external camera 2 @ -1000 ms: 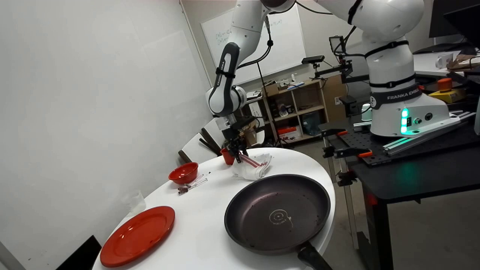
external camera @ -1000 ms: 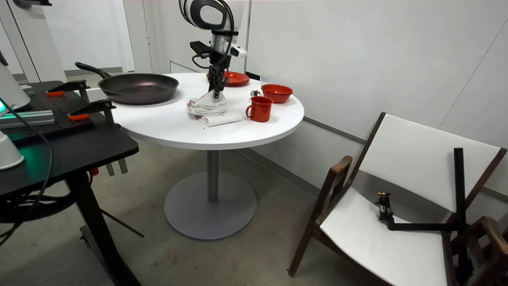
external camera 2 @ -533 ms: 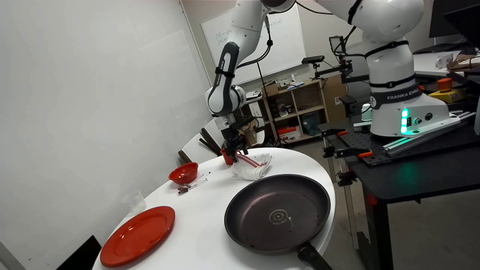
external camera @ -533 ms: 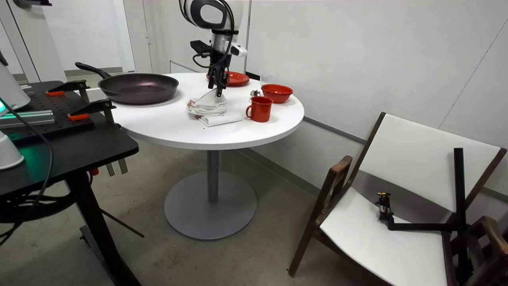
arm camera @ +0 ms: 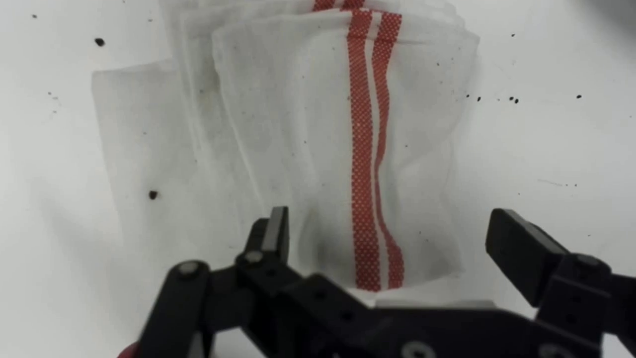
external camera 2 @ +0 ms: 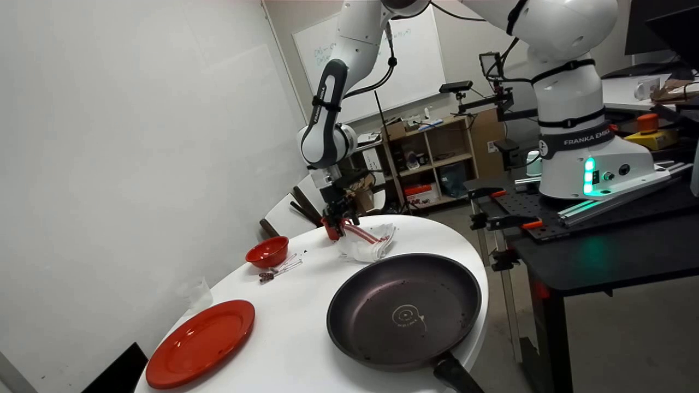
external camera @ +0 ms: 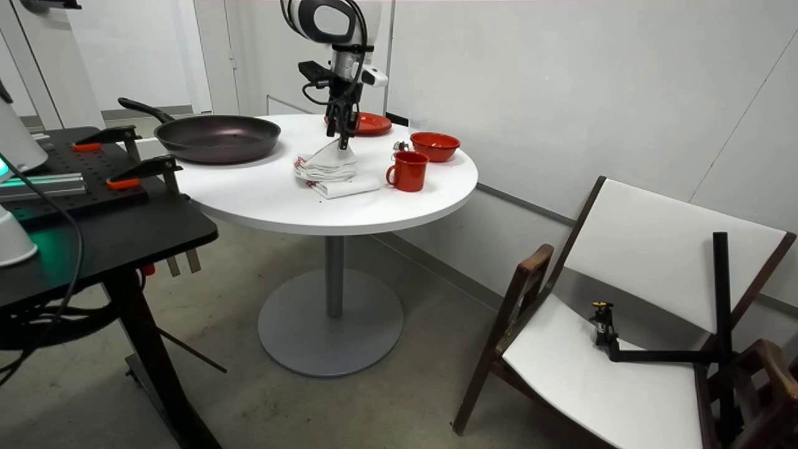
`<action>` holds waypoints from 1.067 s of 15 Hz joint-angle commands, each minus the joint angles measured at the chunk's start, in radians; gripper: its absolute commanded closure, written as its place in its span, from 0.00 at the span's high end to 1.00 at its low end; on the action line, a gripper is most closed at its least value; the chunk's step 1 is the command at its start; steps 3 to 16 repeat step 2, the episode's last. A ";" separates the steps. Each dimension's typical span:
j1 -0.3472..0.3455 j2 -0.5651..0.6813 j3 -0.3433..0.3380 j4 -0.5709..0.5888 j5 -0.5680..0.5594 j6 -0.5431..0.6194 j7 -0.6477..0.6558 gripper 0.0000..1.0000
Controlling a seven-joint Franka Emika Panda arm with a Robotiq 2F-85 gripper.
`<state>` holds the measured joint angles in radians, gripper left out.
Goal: Pick up the white and red towel on the left and use it to wipe the black pan
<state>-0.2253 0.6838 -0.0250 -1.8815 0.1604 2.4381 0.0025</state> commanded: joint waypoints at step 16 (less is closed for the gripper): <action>0.009 0.001 -0.010 0.004 0.010 -0.004 -0.006 1.00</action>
